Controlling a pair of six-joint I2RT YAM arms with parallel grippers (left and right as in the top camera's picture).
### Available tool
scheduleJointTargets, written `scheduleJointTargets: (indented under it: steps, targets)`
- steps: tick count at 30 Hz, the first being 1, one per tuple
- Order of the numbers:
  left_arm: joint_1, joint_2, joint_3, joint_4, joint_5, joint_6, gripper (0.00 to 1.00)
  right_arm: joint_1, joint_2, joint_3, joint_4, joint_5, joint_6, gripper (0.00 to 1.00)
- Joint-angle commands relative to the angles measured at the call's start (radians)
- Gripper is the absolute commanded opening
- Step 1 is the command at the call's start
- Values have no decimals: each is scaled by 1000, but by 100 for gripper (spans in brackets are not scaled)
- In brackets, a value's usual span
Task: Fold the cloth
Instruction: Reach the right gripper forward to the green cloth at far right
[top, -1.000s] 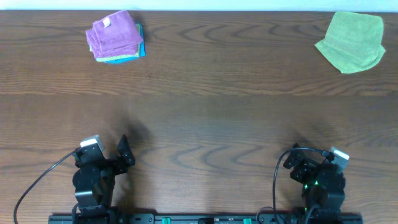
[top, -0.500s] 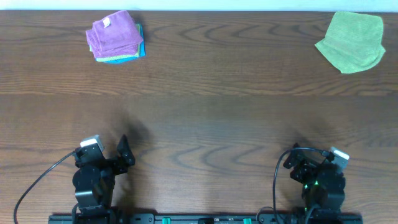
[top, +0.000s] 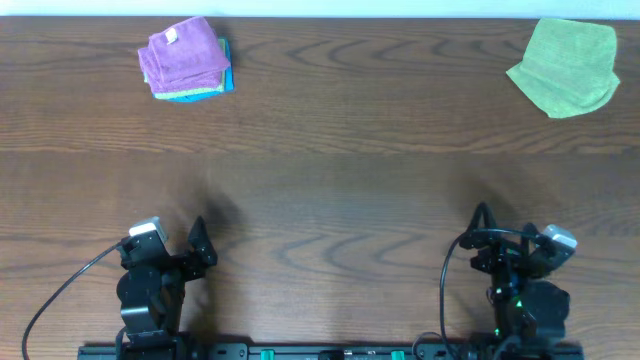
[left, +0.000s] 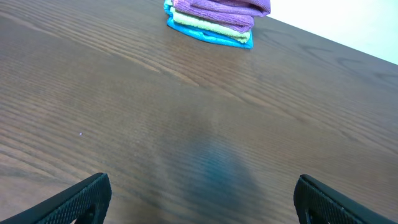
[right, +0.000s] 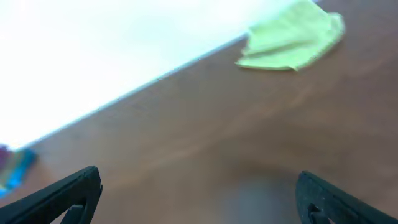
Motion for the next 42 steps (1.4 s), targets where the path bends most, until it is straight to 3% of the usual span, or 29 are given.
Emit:
scheduleJointTargets:
  steps: [1,9,14,21,27,38,42]
  targets:
    - [-2,-9,-21,0,6,-1,95,7,-9,0,60,-67,48,99]
    - [-2,-9,-21,0,6,-1,95,7,-9,0,62,18,35,99]
    - [-2,-9,-21,0,6,-1,95,7,17,-26,92,16,-93,99]
    - [-2,-9,-21,0,6,-1,95,7,317,28,321,-30,-94,99]
    - [-2,-9,-21,0,6,-1,95,7,732,312,306,-71,-176,99]
    - [-2,-9,-21,0,6,0,95,6,1479,1049,-84,-15,-320,99]
    - [-2,-9,-21,0,6,-1,95,-17,1693,1266,-135,63,-372,99]
